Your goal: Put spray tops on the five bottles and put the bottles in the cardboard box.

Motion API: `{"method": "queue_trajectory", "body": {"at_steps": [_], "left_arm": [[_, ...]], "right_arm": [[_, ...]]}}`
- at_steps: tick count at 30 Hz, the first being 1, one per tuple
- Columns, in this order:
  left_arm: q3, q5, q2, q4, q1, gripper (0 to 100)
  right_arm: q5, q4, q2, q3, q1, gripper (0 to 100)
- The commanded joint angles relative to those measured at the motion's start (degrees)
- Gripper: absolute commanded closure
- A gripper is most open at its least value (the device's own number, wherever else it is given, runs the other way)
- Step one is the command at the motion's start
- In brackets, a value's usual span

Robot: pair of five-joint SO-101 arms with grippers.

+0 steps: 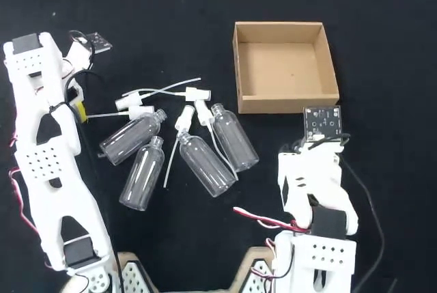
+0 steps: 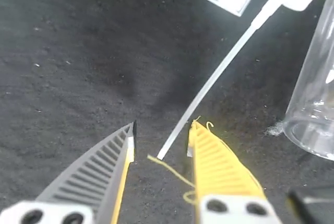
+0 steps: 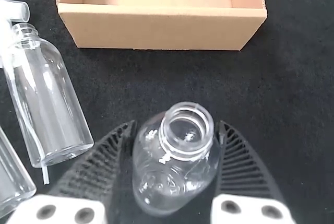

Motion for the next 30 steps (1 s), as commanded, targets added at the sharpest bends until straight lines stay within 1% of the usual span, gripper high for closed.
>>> {"method": "queue_trajectory", "body": {"at_steps": [1, 10, 11, 13, 14, 16, 19, 20, 23, 28, 30], "left_arm": [[0.2, -0.6, -0.4, 0.9, -0.2, 83], [0.2, -0.6, -0.7, 0.9, -0.3, 84], [0.4, -0.6, -0.6, 0.9, -0.4, 86], [0.7, -0.6, -0.5, 0.9, -0.4, 96], [0.8, -0.6, -0.4, 0.9, -0.4, 98], [1.8, -0.6, -0.4, 1.0, -0.6, 94], [3.5, -0.6, -1.1, 1.0, -0.7, 97], [3.5, -0.6, -1.1, 1.0, -1.2, 97], [1.0, -0.6, -1.8, 1.0, -4.2, 97], [0.0, -0.7, -5.4, 1.0, -12.3, 97], [0.0, -3.1, -6.0, 1.0, -16.0, 97]], "right_arm": [[0.3, 0.2, 0.0, -0.1, -0.2, 84.7], [0.3, 0.2, 0.0, -0.1, -0.2, 84.7], [0.3, 0.2, 0.0, -0.1, -0.2, 84.7], [0.3, 0.2, 0.0, -0.1, -0.2, 84.7], [0.3, 0.2, 0.0, -0.1, -0.2, 84.7], [0.3, 0.2, 0.0, -0.1, -0.2, 84.7], [0.4, 0.2, 0.0, -0.1, -0.2, 84.7], [0.4, 0.2, 0.0, -0.1, -0.2, 84.7], [0.4, 0.2, 0.0, -0.1, -0.2, 84.7], [0.4, 0.2, 0.0, -0.1, -0.2, 84.7], [0.4, 0.2, 0.0, -0.1, -0.2, 84.7]]}}
